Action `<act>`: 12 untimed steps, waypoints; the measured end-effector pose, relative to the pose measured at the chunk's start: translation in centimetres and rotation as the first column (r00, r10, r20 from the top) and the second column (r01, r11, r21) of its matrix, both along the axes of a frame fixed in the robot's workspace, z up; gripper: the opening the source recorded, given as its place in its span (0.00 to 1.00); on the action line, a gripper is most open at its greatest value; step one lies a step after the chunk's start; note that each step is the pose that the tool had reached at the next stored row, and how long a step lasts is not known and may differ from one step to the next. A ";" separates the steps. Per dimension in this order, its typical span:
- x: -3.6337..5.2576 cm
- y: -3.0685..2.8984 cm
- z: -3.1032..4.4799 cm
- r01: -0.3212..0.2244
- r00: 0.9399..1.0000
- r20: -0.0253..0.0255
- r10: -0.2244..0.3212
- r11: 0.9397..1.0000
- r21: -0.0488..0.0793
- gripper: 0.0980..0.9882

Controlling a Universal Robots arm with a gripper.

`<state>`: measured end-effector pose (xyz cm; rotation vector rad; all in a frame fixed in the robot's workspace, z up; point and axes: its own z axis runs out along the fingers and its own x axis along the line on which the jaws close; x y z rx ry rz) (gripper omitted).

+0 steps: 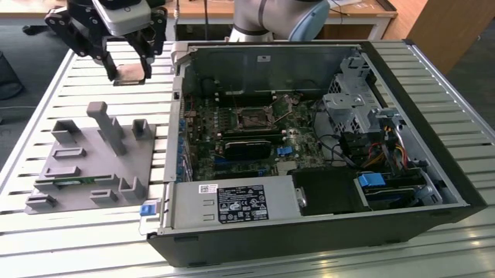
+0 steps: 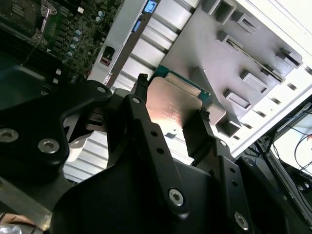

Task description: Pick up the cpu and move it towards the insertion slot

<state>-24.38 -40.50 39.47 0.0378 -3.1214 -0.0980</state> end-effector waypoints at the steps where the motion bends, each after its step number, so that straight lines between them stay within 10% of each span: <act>1: 0.19 0.02 0.00 0.000 1.000 0.000 0.000 1.000 0.000 0.50; 12: 2.31 0.29 0.00 -0.001 1.000 0.000 0.001 1.000 0.000 0.50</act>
